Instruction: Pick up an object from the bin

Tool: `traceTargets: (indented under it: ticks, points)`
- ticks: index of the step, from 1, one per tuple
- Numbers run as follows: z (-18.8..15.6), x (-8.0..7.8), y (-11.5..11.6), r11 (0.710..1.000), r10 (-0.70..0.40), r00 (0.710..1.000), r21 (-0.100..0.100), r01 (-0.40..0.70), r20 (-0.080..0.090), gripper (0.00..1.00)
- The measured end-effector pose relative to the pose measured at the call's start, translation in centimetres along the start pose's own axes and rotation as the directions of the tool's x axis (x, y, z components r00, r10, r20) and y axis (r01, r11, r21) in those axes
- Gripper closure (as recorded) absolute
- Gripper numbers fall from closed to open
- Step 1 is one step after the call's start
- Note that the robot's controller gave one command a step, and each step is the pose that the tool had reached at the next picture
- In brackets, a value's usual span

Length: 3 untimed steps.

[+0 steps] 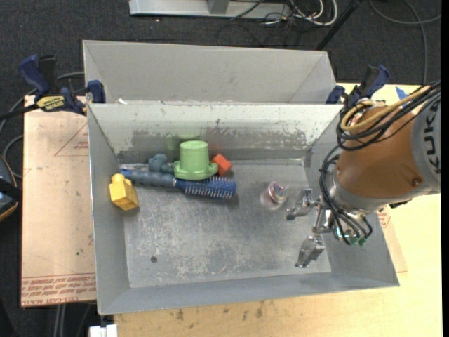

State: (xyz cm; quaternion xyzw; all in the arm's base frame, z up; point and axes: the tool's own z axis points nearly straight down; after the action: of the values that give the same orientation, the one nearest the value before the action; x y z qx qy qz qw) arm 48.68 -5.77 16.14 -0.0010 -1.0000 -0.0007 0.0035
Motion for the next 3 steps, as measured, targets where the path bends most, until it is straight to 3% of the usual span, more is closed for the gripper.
traceTargets:
  ticks: [1,2,3]
  points:
    - [-1.2,-2.3,4.7,0.964,0.266,0.964,-0.003,-0.266,0.010,0.00]
    - [1.9,-5.6,11.3,0.912,0.411,0.912,-0.005,-0.411,0.006,0.00]
    - [7.1,-11.0,12.9,0.905,0.426,0.905,-0.003,-0.426,0.010,0.00]
